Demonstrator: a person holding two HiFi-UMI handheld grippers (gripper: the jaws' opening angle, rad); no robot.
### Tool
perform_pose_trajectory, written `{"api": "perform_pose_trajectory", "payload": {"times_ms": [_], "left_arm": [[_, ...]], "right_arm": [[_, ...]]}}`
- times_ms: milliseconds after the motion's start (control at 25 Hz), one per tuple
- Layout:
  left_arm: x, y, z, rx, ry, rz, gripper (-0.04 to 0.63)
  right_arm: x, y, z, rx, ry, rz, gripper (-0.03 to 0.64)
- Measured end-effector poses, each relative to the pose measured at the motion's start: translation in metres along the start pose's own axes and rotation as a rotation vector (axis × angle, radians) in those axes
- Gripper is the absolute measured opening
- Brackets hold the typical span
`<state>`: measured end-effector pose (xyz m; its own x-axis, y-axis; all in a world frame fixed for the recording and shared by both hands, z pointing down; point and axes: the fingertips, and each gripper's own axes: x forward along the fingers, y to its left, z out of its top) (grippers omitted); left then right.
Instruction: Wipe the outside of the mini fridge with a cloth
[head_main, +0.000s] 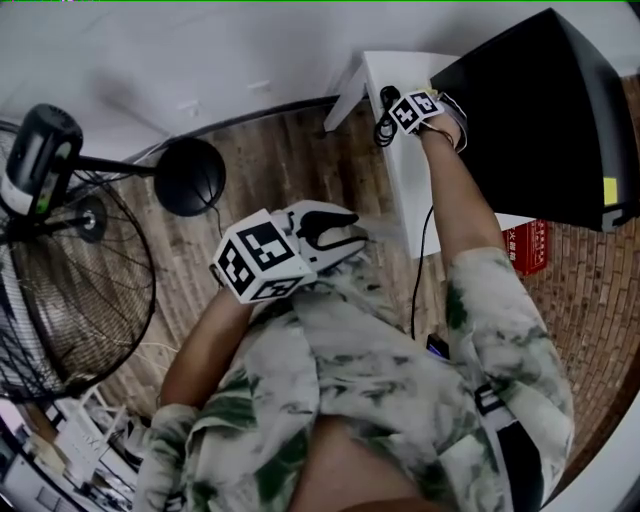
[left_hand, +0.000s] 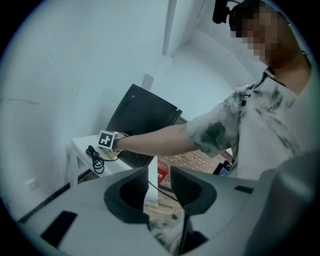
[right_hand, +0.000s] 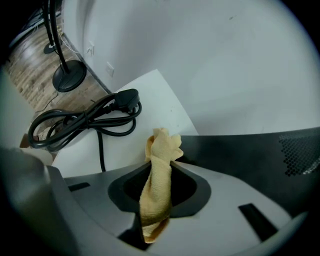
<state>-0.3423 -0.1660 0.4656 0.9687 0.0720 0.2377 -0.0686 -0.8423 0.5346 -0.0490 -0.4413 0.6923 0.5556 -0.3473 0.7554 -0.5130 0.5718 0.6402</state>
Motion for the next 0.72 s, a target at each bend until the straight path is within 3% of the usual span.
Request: {"api": "perform_pose_trajectory", "payload": {"times_ms": [400,720], "left_arm": [[-0.009,-0.008,-0.003,0.042,-0.003,-0.007,0.138],[-0.008,-0.037,-0.009,0.107,0.028,-0.075,0.138]], "right_arm": [[-0.032,0.013,-0.009,0.218,-0.135,0.047,0.098],[-0.093,0.041,-0.046,0.409,-0.260,0.087,0.098]]}}
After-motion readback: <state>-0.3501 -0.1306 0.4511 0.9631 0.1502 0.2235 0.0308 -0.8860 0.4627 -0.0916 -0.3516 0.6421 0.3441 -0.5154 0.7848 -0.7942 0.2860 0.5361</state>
